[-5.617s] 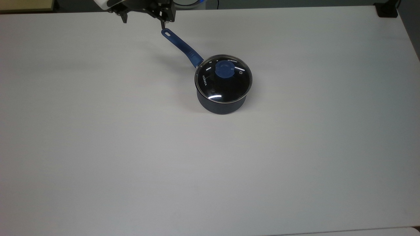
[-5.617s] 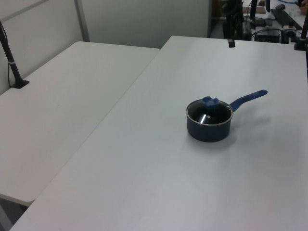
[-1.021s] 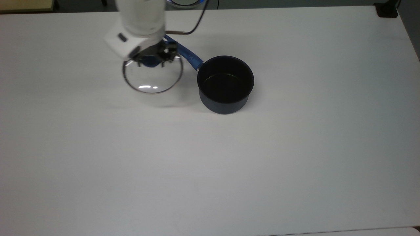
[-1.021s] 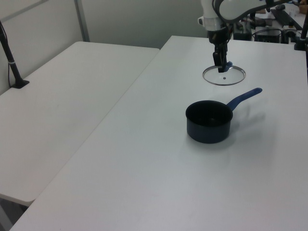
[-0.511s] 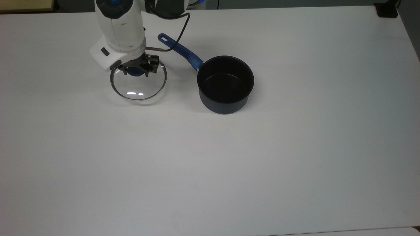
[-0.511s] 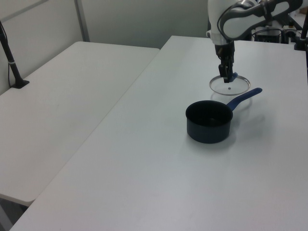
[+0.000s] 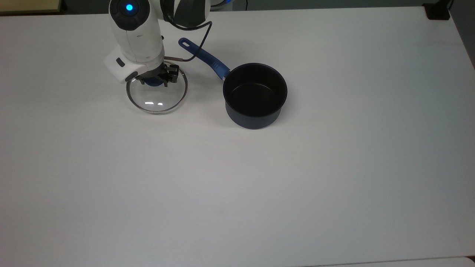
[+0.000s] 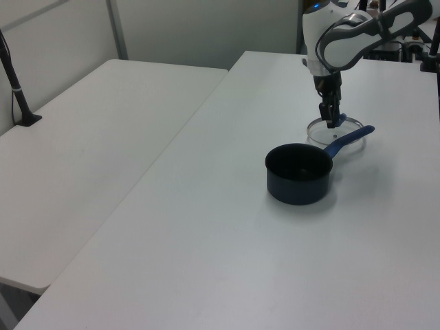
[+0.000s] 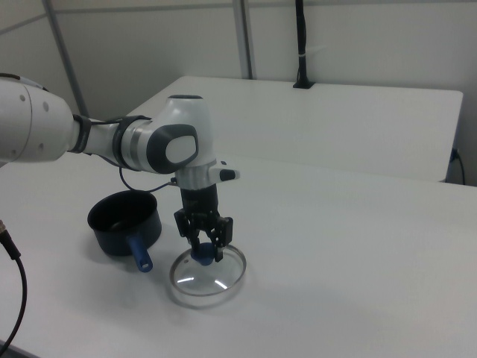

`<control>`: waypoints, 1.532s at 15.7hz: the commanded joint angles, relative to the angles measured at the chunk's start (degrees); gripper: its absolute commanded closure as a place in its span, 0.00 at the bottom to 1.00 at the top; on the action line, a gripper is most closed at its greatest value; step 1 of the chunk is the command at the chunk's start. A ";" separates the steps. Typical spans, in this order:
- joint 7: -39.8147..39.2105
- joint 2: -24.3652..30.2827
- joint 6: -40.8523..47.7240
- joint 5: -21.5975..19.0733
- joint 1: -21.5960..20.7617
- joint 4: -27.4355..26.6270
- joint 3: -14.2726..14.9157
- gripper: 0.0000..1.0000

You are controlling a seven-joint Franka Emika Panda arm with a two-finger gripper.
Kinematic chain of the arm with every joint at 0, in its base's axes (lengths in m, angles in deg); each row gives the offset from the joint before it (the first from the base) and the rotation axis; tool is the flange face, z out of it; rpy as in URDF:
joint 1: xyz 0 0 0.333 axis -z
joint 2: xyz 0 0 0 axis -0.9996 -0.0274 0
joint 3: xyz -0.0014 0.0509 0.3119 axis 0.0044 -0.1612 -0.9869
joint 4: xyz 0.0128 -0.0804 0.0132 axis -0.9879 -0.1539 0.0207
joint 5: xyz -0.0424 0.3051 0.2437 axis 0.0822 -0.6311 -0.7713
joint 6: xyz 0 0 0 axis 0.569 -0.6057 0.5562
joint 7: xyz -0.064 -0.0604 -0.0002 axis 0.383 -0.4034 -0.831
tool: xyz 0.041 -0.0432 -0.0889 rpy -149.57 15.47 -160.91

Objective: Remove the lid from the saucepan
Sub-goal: 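Lower the held lid onto the table beside the saucepan, then open the gripper to release the lid knob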

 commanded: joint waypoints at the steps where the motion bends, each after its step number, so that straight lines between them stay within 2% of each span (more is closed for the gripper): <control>1: -0.52 1.73 -2.66 0.75 -0.53 -3.30 0.80 0.49; 5: -0.43 1.38 -3.28 0.75 -0.44 -4.10 0.80 0.46; 9: -0.34 1.20 -3.19 0.75 -0.44 -4.10 0.71 0.39; 11: -0.26 1.20 -3.02 0.67 -0.35 -4.10 0.71 0.23; 13: -0.26 1.38 -2.40 0.75 -0.35 -4.01 0.71 0.18; 14: 0.18 1.47 -2.31 0.67 -0.18 -4.01 0.80 0.04; 15: 0.36 1.64 -2.23 0.75 -0.09 -3.84 0.80 0.00; 17: 0.71 2.25 -1.96 0.67 0.09 -3.05 0.80 0.00; 20: 1.41 3.92 2.24 0.49 0.18 1.07 0.71 0.00; 24: 4.64 7.09 6.29 -0.21 0.62 6.96 -1.21 0.00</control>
